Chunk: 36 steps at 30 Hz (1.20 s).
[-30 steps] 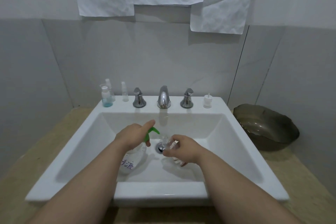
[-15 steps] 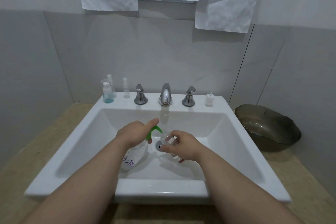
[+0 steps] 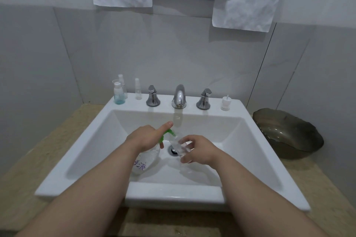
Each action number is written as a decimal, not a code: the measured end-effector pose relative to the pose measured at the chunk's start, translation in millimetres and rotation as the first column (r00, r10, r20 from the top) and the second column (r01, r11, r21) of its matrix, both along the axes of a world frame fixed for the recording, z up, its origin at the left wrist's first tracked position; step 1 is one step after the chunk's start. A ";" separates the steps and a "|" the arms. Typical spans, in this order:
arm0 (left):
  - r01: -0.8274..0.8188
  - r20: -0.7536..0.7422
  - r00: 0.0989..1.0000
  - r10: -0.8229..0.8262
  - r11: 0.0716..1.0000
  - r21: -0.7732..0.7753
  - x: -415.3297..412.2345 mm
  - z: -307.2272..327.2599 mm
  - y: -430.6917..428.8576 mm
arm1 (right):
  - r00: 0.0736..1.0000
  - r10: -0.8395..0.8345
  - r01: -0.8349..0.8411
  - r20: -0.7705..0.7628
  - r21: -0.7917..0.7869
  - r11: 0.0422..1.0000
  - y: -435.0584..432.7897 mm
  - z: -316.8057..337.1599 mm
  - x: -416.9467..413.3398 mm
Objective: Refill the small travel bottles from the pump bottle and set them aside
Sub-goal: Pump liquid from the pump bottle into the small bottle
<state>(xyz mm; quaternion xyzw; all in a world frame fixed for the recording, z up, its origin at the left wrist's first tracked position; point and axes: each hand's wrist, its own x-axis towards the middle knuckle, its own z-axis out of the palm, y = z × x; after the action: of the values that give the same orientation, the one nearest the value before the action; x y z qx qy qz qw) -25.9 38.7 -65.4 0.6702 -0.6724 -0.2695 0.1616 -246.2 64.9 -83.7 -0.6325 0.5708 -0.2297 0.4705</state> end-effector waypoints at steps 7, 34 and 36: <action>0.009 0.075 0.997 -0.008 1.000 -0.013 -6.7 2.8 1.8 | 1.000 -0.004 0.004 0.002 0.075 0.997 2.3 -0.8 1.6; 0.059 0.155 0.987 -0.046 0.995 -0.086 -11.4 -3.1 -2.5 | 0.980 0.097 -0.084 -0.176 0.078 0.993 6.1 -0.9 -1.6; 0.050 0.133 0.990 -0.038 0.995 -0.088 -9.3 -3.8 -1.5 | 0.980 0.092 -0.080 -0.177 0.073 0.994 5.8 -0.8 -1.7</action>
<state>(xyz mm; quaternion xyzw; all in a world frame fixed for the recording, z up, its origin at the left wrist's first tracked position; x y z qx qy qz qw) -35.2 37.2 -69.2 0.6634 -0.7078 -0.1972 0.1415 -247.9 70.7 -84.5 -0.6590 0.5903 -0.1321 0.4470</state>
